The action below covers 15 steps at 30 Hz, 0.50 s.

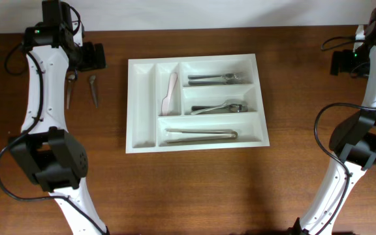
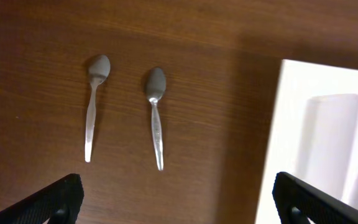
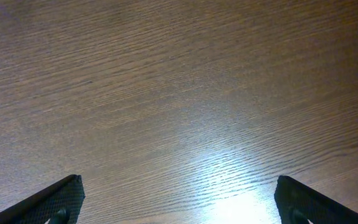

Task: Pack container
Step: 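Raise the left gripper and move it back left over the spoons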

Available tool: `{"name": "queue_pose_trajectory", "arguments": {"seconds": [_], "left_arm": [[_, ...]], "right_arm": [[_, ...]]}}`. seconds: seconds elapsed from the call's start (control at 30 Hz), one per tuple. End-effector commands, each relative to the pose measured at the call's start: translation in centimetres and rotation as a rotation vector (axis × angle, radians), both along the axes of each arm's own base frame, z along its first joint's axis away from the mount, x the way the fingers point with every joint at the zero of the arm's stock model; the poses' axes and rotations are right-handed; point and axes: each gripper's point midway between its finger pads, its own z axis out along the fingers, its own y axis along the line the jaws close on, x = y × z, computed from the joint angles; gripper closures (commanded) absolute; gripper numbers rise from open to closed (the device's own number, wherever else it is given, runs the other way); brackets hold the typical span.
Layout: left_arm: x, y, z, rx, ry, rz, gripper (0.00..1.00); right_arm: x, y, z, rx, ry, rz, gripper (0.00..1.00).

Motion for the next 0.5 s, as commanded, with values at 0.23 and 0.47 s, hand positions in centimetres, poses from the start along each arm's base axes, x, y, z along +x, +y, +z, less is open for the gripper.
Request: {"name": "queue_pose_trajectory", "arguments": {"seconds": [0.23, 0.47], "left_arm": [[-0.4, 2.0, -9.3, -0.008, 0.204, 0.063, 0.01], [0.5, 2.4, -11.8, -0.028, 0.204, 0.110, 0.01]], "right_arm": [[-0.2, -0.2, -0.3, 0.006, 0.005, -0.012, 0.01], [-0.2, -0.2, -0.3, 0.006, 0.005, -0.012, 0.01]]}}
